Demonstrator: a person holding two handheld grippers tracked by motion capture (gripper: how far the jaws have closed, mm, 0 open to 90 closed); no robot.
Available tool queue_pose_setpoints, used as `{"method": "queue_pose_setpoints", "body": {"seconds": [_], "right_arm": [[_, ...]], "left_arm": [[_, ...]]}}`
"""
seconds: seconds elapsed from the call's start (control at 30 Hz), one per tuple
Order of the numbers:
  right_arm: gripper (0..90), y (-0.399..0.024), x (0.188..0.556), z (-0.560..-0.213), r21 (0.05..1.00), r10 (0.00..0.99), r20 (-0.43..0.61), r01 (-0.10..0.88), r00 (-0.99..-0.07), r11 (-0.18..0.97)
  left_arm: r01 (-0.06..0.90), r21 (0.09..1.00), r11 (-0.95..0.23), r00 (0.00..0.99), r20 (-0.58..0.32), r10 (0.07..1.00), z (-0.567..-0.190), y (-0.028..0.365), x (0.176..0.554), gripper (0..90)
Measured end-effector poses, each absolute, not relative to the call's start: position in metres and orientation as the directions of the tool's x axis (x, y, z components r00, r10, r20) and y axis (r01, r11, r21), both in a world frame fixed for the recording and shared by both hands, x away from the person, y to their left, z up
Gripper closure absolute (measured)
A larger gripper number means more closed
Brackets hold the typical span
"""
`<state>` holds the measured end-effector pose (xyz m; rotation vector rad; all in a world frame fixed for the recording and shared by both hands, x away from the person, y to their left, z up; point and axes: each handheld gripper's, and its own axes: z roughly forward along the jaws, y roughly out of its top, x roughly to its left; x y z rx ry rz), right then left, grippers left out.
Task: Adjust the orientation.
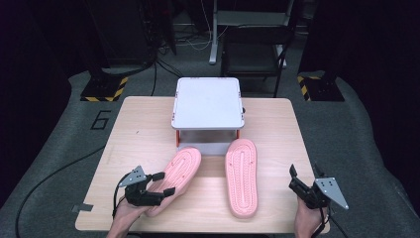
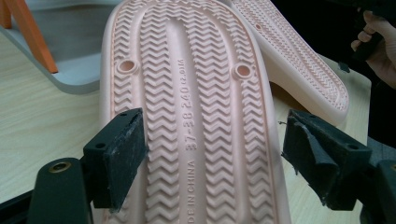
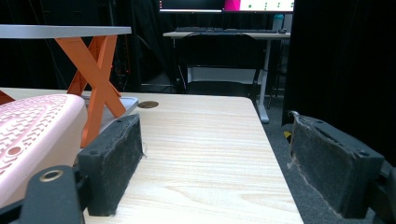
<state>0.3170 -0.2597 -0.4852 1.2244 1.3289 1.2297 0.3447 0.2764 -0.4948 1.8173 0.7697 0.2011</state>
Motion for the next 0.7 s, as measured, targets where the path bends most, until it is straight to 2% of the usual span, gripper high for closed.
{"method": "queue_pose_setpoints", "body": {"seconds": [0.1, 0.23, 0.3, 0.33, 0.37, 0.7], "right_arm": [[16.6, -0.260, 0.317, -0.486, 0.997, 0.997, 0.004, 0.082, -0.078, 0.003], [16.7, -0.261, 0.317, -0.486, 0.997, 0.997, 0.005, 0.081, -0.076, 0.001], [16.8, -0.261, 0.317, -0.486, 0.996, 0.997, 0.013, 0.084, -0.077, -0.006], [17.0, -0.262, 0.317, -0.486, 0.996, 0.997, 0.012, 0.085, -0.077, -0.006], [17.0, -0.262, 0.317, -0.486, 0.996, 0.997, 0.012, 0.085, -0.077, -0.006], [17.8, -0.261, 0.317, -0.486, 0.996, 0.997, -0.001, 0.088, -0.082, 0.009]], "left_arm": [[0.444, 0.880, -0.170, 0.757, -0.267, 0.596, -0.497, 0.283, 0.351, 16.4], [0.464, 0.873, -0.151, 0.720, -0.272, 0.639, -0.500, 0.287, 0.358, 15.0], [0.487, 0.858, -0.164, 0.705, -0.275, 0.653, -0.503, 0.291, 0.361, 10.8], [0.508, 0.852, -0.130, 0.693, -0.314, 0.649, -0.503, 0.294, 0.362, 11.0], [0.504, 0.856, -0.115, 0.686, -0.316, 0.655, -0.502, 0.296, 0.362, 11.0], [0.449, 0.885, -0.122, 0.650, -0.230, 0.725, -0.496, 0.317, 0.358, 20.6]]}}
